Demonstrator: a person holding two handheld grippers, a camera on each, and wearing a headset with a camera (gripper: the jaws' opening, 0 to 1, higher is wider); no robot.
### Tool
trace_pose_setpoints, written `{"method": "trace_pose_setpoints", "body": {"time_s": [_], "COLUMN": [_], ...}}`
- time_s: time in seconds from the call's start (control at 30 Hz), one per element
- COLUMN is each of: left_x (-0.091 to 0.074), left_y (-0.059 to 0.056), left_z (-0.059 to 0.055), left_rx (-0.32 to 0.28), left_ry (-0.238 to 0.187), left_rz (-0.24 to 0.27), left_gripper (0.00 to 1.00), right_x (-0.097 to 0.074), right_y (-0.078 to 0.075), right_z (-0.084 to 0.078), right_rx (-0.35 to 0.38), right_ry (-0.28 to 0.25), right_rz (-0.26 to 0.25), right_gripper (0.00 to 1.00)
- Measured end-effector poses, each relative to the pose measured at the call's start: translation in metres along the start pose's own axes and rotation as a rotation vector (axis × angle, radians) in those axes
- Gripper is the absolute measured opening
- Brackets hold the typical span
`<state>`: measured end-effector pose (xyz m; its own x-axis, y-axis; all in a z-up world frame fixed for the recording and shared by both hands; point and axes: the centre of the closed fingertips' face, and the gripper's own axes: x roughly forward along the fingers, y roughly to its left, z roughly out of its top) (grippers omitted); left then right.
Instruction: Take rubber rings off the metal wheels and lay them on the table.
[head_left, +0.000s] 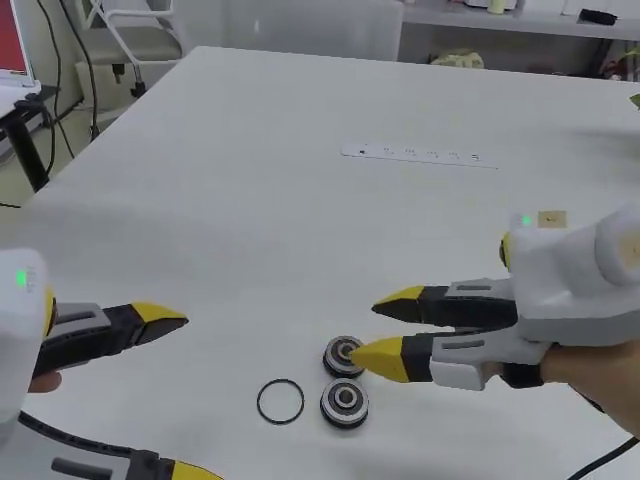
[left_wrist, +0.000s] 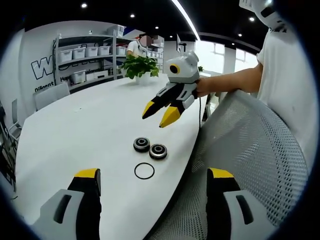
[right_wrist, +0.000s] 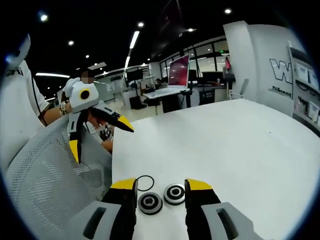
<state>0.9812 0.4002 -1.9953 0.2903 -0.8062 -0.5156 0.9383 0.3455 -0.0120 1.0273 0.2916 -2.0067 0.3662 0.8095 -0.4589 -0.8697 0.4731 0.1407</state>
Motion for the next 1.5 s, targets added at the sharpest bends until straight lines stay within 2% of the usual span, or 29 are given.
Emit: {"method": "trace_pose_setpoints", "body": {"time_s": [0.17,0.27,0.3,0.37,0.47,0.6,0.7,0.83,0.93,1.0,1.17,1.33,1.4,1.5], "left_x": [0.0,-0.001,-0.002,-0.005,-0.007,-0.01,-0.01,-0.006,0.0,0.006,0.022,0.036,0.044,0.052], "left_y": [-0.001,-0.002,-0.001,0.0,-0.001,-0.007,-0.007,-0.008,-0.003,-0.003,-0.009,-0.011,-0.011,-0.009], "left_z": [0.0,0.003,0.004,0.011,0.021,0.041,0.05,0.066,0.069,0.071,0.073,0.078,0.074,0.074], "left_rx": [0.003,-0.008,-0.011,-0.003,0.017,0.06,0.078,0.139,0.229,0.233,0.284,0.311,0.317,0.324], "left_ry": [-0.001,-0.012,-0.019,-0.046,-0.061,-0.114,-0.114,-0.121,-0.093,-0.084,-0.037,-0.044,-0.02,-0.015], "left_rz": [-0.003,-0.011,-0.006,0.001,-0.006,-0.041,-0.052,-0.065,-0.054,-0.059,-0.148,-0.188,-0.22,-0.225], "left_gripper": [0.85,0.84,0.84,0.84,0.84,0.82,0.8,0.79,0.74,0.73,0.68,0.66,0.64,0.61], "right_x": [-0.002,-0.001,0.001,0.003,0.006,0.01,0.012,0.015,0.016,0.016,0.018,0.019,0.019,0.02], "right_y": [-0.007,-0.01,-0.01,-0.008,-0.004,0.004,0.008,0.012,0.015,0.015,0.016,0.018,0.018,0.018], "right_z": [-0.014,-0.033,-0.035,-0.041,-0.048,-0.057,-0.06,-0.063,-0.067,-0.067,-0.068,-0.07,-0.071,-0.071], "right_rx": [0.016,-0.004,-0.005,0.003,0.0,-0.028,-0.041,-0.052,-0.065,-0.069,-0.072,-0.085,-0.088,-0.092], "right_ry": [0.035,0.12,0.125,0.141,0.173,0.213,0.23,0.244,0.261,0.266,0.27,0.281,0.283,0.285], "right_rz": [-0.002,-0.013,-0.01,0.007,0.025,0.058,0.07,0.087,0.096,0.098,0.096,0.099,0.1,0.099], "right_gripper": [0.33,0.32,0.32,0.31,0.31,0.3,0.31,0.3,0.3,0.29,0.28,0.27,0.26,0.25]}}
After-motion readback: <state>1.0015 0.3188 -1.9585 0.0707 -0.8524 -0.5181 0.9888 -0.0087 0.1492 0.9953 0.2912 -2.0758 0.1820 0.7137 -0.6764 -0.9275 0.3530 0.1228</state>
